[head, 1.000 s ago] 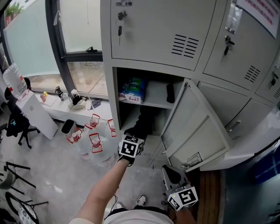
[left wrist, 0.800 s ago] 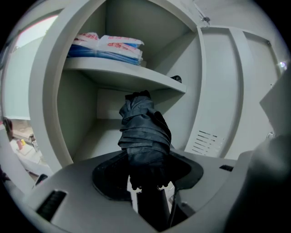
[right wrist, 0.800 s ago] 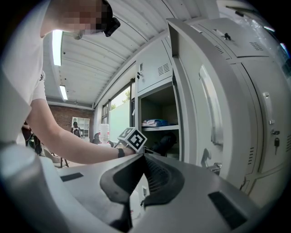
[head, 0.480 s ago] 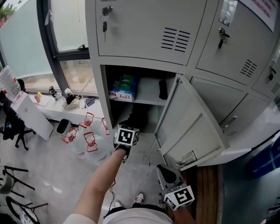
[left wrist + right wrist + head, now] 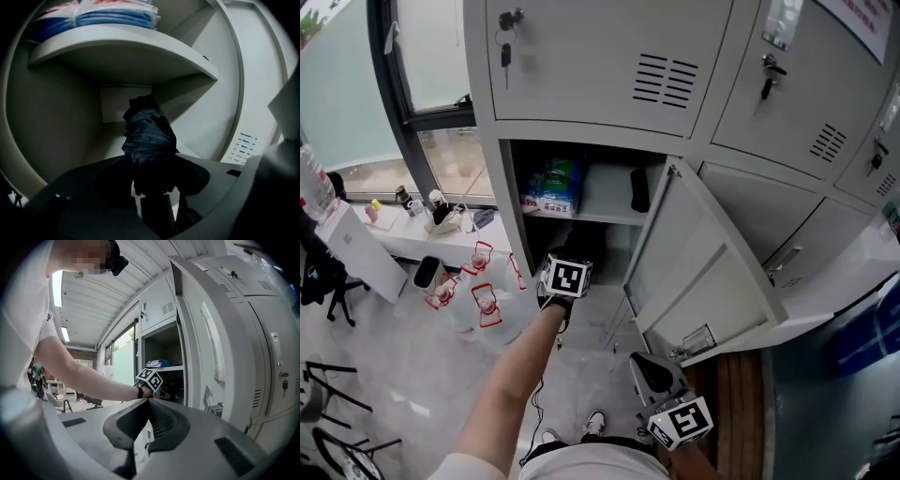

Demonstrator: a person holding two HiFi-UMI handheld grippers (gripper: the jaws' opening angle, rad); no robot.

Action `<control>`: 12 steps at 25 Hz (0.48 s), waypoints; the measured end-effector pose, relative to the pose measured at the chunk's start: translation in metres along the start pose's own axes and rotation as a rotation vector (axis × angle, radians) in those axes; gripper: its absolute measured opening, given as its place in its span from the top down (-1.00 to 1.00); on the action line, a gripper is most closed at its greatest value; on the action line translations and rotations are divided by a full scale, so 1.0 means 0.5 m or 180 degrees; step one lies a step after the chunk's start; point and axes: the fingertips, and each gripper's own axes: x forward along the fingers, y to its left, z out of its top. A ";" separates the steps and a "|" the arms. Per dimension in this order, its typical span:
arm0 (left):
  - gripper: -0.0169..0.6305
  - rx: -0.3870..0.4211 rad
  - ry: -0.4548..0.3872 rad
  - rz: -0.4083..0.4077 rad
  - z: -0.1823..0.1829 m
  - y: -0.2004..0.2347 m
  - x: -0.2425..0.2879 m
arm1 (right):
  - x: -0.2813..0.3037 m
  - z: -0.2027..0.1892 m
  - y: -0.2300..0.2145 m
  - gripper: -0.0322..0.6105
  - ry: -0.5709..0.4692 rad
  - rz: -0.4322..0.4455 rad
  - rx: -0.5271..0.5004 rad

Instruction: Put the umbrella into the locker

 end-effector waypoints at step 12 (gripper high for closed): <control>0.24 0.0228 0.0401 0.0137 0.001 0.035 0.045 | 0.008 -0.004 -0.012 0.84 0.0051 -0.0060 0.0015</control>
